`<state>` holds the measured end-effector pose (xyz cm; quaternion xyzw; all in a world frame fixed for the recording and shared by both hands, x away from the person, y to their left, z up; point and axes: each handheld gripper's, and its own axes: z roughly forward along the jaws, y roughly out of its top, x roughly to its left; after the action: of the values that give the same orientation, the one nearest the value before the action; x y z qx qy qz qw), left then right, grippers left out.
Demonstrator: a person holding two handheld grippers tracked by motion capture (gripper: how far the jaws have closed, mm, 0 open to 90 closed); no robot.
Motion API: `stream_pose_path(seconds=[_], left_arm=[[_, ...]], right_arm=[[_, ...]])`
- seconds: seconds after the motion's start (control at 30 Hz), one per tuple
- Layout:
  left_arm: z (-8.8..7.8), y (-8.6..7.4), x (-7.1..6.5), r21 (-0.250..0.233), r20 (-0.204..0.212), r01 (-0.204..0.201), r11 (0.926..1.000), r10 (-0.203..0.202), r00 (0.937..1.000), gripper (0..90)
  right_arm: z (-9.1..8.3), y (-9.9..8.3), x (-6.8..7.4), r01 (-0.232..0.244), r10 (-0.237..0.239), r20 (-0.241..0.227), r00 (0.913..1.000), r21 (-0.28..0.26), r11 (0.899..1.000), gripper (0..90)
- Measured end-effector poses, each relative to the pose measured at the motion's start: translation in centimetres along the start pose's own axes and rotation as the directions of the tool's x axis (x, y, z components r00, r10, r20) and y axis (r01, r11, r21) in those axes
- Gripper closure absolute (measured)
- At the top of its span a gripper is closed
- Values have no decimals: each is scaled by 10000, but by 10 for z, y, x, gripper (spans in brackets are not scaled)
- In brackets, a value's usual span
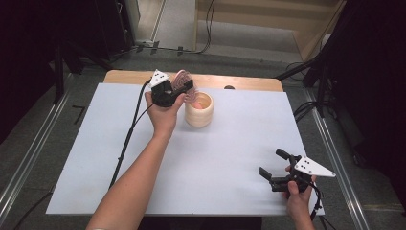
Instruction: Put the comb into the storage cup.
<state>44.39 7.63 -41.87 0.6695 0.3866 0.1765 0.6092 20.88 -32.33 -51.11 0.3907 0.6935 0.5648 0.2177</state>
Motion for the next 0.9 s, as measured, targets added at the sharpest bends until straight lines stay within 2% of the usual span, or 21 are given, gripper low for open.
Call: stream_pose_path(seconds=[0.63,0.9], left_arm=[[2,-8,0,-41,-76,161,9999,-161,9998,639],[3,-9,0,81,-16,308,9995,-308,9995,616]], right_arm=[[1,0,0,17,-17,-12,10000,-3,10000,0],[1,0,0,10,-10,-8,10000,9,10000,0]])
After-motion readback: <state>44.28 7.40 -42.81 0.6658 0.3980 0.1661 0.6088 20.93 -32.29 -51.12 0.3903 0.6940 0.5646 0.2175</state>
